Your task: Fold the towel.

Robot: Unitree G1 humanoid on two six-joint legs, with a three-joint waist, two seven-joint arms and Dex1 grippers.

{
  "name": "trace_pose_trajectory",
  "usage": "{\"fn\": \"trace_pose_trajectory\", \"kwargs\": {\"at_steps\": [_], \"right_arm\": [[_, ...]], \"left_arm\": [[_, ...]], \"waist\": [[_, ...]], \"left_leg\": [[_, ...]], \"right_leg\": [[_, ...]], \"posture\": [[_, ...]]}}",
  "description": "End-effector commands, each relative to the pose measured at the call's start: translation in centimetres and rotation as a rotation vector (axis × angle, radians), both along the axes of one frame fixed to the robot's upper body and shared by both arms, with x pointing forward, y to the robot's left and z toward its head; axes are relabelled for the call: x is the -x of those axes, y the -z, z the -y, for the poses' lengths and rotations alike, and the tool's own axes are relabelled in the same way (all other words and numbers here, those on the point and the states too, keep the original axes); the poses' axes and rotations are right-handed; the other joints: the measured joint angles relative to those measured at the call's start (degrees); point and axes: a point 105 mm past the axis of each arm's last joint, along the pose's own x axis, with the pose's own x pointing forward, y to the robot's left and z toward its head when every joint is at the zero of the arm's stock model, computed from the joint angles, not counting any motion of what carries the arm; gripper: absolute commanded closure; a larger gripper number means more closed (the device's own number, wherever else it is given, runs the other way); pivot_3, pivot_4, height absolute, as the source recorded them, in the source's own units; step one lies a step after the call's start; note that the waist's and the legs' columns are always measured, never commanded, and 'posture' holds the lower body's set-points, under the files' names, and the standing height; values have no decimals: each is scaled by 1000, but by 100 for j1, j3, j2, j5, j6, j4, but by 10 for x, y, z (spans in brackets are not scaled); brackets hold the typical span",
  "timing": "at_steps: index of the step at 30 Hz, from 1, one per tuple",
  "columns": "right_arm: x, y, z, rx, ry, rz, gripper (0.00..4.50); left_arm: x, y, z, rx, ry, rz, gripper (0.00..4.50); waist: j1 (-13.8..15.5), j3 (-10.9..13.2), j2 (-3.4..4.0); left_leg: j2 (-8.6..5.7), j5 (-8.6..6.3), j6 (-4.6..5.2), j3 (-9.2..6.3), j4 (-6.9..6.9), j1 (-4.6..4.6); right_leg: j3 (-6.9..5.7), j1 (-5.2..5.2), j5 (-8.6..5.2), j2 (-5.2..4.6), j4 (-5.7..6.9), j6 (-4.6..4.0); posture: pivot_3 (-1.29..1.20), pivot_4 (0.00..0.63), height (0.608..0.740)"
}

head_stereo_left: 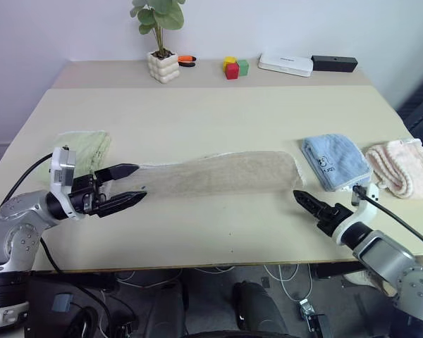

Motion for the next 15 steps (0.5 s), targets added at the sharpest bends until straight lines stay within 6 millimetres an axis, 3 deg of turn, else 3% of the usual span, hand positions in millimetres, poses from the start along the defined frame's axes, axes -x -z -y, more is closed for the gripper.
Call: {"fn": "trace_pose_trajectory", "kwargs": {"at_steps": [1,15], "right_arm": [[-4,-11,-10,-54,32,28,83],[-33,0,-13,-201,179,-24,83]], "left_arm": [[-6,-6,-2,-1,-26,42,45],[-2,-7,1,23,-55,49,45]], "waist": [[-2,0,0],[-20,-1,-2]], "left_leg": [[0,0,0,0,0,0],[1,0,1,-2,2,-3]], "right_leg": [[0,0,0,1,0,0],[0,0,0,1,0,1]], "posture": [[0,150,740],[0,150,740]]}}
